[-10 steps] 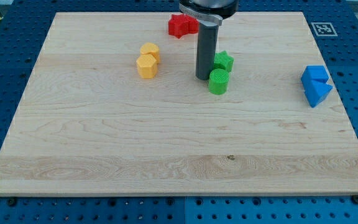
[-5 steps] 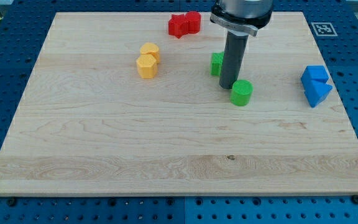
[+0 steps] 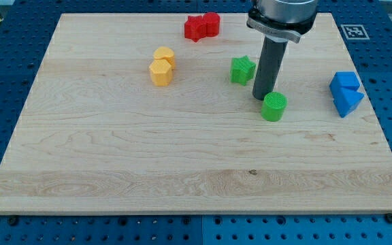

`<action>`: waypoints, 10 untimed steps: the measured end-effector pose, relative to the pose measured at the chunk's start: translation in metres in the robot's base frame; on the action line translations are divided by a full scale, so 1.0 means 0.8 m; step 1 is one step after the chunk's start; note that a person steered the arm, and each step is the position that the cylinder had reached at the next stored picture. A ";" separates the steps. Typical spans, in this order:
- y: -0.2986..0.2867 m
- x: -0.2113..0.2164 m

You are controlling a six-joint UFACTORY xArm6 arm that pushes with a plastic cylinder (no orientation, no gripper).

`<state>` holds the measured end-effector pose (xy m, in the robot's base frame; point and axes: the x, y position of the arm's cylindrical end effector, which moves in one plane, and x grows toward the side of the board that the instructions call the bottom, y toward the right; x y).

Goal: Move green circle to bottom right

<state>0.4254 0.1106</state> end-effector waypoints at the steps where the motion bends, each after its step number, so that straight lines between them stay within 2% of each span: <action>1: 0.000 0.004; 10: 0.002 0.074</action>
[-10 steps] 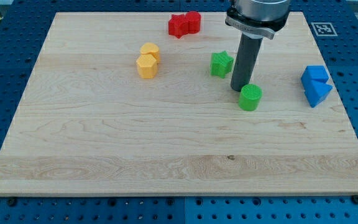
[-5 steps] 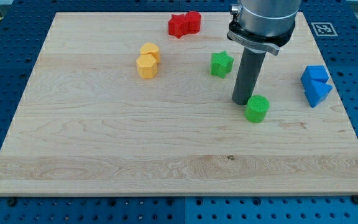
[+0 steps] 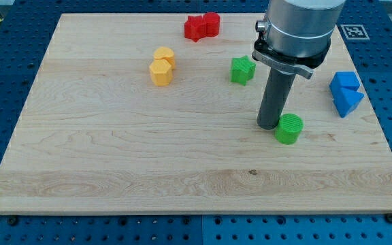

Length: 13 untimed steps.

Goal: Move green circle to bottom right

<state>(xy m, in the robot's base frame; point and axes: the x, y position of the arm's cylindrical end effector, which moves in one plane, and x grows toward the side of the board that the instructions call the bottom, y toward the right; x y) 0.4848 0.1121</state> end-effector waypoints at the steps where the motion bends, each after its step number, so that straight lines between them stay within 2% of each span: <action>1: 0.010 -0.006; 5: 0.065 0.034; 7: 0.060 0.065; 11: 0.062 0.084; 13: 0.097 0.084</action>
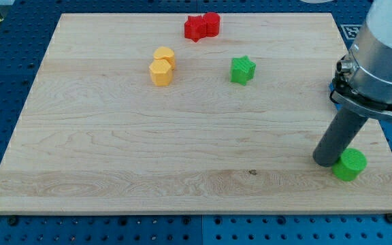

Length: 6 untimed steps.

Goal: Move green circle to bottom right

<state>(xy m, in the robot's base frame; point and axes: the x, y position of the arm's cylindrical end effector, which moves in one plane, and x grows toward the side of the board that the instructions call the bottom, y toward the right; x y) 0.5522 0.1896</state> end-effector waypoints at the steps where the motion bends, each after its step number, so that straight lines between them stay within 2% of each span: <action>1: 0.019 0.000; 2: 0.027 0.000; 4: 0.036 -0.035; 6: 0.059 -0.014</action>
